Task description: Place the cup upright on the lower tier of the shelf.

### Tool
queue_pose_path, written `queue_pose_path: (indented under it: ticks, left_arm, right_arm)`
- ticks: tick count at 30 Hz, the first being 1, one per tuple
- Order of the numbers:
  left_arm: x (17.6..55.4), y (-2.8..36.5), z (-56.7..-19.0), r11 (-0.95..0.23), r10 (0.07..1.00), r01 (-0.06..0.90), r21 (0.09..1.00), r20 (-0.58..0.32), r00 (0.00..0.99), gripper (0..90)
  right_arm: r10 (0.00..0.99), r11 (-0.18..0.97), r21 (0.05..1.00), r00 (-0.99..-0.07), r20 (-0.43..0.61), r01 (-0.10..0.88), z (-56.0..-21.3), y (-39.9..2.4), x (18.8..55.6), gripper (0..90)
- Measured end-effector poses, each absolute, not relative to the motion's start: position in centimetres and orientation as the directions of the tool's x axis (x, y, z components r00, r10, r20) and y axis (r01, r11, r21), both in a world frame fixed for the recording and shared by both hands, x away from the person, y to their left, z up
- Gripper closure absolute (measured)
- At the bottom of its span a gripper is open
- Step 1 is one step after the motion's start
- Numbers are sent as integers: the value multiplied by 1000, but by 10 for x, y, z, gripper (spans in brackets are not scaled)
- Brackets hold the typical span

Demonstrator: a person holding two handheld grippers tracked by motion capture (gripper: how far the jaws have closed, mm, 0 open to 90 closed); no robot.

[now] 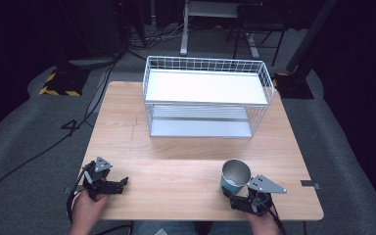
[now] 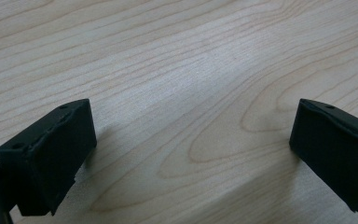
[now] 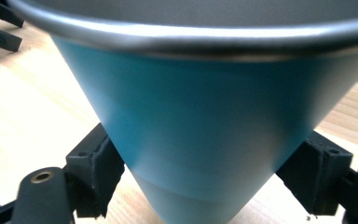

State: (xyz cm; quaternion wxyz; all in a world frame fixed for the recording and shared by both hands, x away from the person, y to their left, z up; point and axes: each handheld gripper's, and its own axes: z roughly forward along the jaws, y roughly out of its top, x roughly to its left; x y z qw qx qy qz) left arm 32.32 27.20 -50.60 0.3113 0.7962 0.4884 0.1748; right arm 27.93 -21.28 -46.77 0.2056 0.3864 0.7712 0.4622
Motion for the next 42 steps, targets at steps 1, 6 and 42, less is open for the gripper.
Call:
queue_pose_path:
  ticks: [1,6,42]
  left_arm:
    - [324,272,-506,-329,887,668,667,-24,461,8]
    - [325,271,-506,-324,890,670,668,-27,456,8]
    - [326,270,-506,-308,900,680,665,-28,434,5]
  right_arm:
    - [786,274,872,-617,40,406,-468,-213,279,218]
    - [788,274,864,-614,50,422,-460,-211,291,218]
    - [802,299,860,-597,8,413,-434,-180,383,218]
